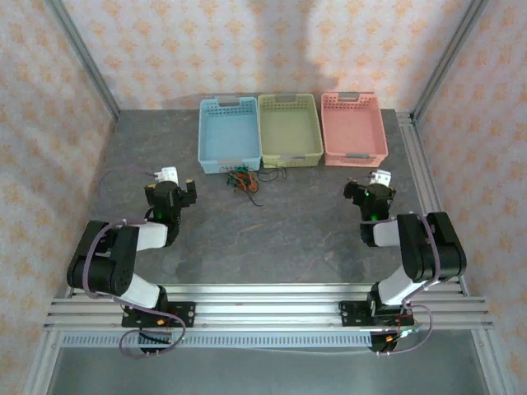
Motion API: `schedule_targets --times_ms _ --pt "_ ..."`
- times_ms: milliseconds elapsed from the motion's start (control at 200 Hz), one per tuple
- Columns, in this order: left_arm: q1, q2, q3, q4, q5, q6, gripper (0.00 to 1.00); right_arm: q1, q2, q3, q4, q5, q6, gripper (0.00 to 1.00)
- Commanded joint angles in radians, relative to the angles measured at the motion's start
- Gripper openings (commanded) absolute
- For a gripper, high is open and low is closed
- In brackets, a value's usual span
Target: Untangle the cables
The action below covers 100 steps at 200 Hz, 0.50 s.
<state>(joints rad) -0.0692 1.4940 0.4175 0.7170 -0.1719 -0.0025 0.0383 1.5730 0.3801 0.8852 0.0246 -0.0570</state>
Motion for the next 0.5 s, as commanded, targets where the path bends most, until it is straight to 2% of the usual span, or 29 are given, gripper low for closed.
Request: schedule_targets --times_ms 0,495 --pt "0.008 0.000 0.001 0.038 -0.023 -0.009 1.00 -0.006 -0.019 0.009 0.012 -0.013 -0.004 0.99" --pt "0.009 0.000 0.001 0.038 -0.022 -0.008 1.00 -0.005 -0.021 0.006 0.015 -0.009 -0.006 0.99"
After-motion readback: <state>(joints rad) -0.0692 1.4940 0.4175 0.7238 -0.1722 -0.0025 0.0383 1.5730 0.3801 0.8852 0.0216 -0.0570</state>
